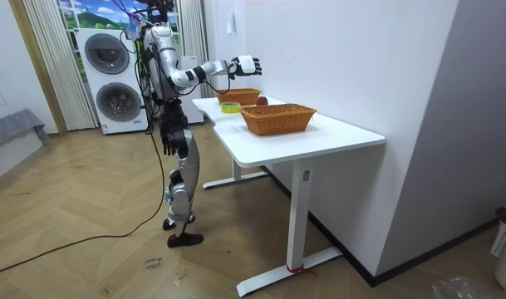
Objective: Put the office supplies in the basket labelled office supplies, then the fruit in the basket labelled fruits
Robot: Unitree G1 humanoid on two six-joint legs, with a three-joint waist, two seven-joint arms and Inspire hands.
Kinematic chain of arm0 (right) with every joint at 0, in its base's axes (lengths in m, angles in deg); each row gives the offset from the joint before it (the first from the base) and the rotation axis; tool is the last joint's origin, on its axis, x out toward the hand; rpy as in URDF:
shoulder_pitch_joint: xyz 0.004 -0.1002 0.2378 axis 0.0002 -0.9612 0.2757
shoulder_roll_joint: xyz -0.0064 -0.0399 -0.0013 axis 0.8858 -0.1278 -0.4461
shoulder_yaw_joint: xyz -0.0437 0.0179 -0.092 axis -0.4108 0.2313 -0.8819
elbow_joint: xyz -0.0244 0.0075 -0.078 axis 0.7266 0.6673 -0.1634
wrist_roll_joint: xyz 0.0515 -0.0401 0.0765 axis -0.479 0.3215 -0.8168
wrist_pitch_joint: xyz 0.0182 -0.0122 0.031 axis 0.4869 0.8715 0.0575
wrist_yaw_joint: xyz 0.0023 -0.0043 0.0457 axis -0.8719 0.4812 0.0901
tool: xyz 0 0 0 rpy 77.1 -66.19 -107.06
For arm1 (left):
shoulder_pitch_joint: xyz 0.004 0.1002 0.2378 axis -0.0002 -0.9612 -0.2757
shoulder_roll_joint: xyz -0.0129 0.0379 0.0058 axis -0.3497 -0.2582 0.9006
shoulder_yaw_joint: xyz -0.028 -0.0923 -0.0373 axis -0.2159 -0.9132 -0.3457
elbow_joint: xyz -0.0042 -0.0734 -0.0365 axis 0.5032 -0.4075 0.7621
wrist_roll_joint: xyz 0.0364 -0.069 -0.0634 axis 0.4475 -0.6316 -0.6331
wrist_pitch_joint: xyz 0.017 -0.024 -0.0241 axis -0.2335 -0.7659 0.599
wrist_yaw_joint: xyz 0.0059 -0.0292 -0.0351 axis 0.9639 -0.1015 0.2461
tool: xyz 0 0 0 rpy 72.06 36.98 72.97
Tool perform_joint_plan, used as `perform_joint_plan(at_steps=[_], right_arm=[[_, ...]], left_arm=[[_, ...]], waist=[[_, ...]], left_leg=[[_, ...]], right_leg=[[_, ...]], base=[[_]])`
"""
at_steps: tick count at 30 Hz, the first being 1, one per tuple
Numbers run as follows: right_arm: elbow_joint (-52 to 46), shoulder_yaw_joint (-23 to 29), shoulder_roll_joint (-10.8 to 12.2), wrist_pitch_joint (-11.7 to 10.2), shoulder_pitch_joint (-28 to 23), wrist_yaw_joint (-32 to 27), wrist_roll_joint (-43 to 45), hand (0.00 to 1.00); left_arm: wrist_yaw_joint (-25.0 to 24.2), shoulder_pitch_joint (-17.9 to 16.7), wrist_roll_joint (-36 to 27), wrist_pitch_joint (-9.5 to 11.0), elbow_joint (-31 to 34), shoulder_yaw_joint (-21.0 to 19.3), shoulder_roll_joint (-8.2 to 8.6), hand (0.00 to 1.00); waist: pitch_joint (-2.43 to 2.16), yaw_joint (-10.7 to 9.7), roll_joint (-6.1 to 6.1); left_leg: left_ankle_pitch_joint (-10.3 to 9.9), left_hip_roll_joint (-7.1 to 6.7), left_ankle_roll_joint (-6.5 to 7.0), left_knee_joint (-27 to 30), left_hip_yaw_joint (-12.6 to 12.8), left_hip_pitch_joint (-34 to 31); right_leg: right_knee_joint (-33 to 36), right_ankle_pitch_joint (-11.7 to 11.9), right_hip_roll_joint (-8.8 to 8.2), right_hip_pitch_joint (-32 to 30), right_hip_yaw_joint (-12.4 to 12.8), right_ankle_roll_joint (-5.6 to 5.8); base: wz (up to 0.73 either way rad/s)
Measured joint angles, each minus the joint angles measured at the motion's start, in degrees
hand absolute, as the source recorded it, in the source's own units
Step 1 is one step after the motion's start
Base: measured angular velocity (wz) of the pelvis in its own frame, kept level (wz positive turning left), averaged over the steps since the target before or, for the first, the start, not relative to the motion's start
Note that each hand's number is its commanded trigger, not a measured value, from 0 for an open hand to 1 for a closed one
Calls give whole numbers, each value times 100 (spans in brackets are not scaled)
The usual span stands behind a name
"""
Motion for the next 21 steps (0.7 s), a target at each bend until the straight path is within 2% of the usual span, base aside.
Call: perform_joint_plan(at_steps=[2,7,13,18,21], right_arm=[[408,-167,0,22,199,0,16,0],[581,-199,-3,236,267,11,160,0],[747,-267,-2,251,316,72,357,0],[784,-379,6,308,317,110,496,0],[785,-387,103,361,317,109,588,0]], left_arm=[[2,38,-9,-28,1,45,-14,0],[-16,143,1,-195,9,46,-26,0],[-29,175,2,-280,14,152,-15,0],[-28,255,-1,-336,20,153,-22,0],[-22,291,-3,-335,18,152,-12,0]], waist=[[9,2,-15],[11,112,-12],[54,136,78],[54,139,125],[48,147,140]], left_leg=[[6,-12,10,7,-3,-10],[5,-18,11,-33,-70,-33],[5,-20,11,2,-102,-57],[6,-20,12,11,-111,-143],[6,-21,12,32,-112,-166]], right_leg=[[2,0,-14,-4,-3,0],[11,0,-18,-6,-43,1],[9,0,-17,-19,-44,1],[9,0,-16,-99,-42,1],[4,0,-17,-109,-43,1]], base=[[0],[6],[2],[0],[0]])
